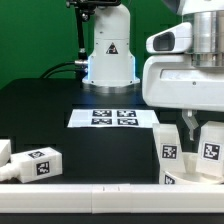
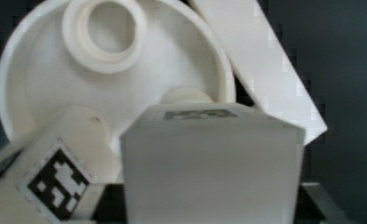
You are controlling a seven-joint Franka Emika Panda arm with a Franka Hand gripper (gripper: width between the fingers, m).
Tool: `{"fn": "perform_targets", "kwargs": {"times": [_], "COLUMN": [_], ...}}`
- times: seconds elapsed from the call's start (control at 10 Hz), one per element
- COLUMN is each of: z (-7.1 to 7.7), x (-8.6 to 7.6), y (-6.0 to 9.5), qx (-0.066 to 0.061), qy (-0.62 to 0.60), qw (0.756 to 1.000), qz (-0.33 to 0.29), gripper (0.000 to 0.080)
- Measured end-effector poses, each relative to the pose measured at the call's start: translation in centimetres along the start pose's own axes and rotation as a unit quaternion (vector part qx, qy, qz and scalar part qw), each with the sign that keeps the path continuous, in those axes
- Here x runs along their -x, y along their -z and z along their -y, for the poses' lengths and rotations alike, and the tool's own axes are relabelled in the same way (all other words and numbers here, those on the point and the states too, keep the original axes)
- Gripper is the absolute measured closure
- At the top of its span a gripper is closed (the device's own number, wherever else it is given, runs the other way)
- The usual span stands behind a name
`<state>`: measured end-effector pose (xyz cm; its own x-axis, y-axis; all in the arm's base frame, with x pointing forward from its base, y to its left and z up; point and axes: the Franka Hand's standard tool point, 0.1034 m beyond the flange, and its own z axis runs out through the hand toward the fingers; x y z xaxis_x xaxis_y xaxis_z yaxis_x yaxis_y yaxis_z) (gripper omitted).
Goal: Assemble stool
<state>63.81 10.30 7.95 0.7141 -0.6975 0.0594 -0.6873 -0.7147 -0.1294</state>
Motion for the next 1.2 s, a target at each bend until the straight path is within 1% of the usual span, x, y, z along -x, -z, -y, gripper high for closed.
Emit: {"fn": "perform_targets", "kwargs": {"times": [0.1, 0.2, 0.3, 0.4, 0.6, 0.7, 0.8, 0.9, 1.0, 1.1, 1.2], "z": [0.0, 0.3, 0.5, 0.6, 0.6, 0.6, 0.6, 0.7, 0.9, 1.4, 1.8], "x": [0.0, 0.3, 0.7, 0.8, 0.8, 0.9, 0.9, 0.9, 0.9, 1.3, 1.7], "y": [0.0, -0.1, -0.2, -0.2, -0.2, -0.2, -0.3, -0.3, -0.4, -0.4, -0.4], "qx": [0.0, 0.002, -0.001, -0.019, -0.019, -0.02, -0.021, -0.023, -0.032, -0.04, -0.049], "qy": [-0.096, -0.194, -0.294, -0.39, -0.417, -0.454, -0.467, -0.513, -0.606, -0.635, -0.646], "qw": [0.995, 0.981, 0.956, 0.92, 0.909, 0.891, 0.884, 0.858, 0.795, 0.771, 0.761], "qz": [0.002, -0.001, -0.001, -0.003, -0.001, 0.003, 0.004, 0.009, 0.021, 0.028, 0.034], "gripper": [0.0465, 0.0465, 0.0465, 0.0465, 0.0465, 0.0464, 0.0464, 0.0464, 0.0464, 0.0464, 0.0464]}}
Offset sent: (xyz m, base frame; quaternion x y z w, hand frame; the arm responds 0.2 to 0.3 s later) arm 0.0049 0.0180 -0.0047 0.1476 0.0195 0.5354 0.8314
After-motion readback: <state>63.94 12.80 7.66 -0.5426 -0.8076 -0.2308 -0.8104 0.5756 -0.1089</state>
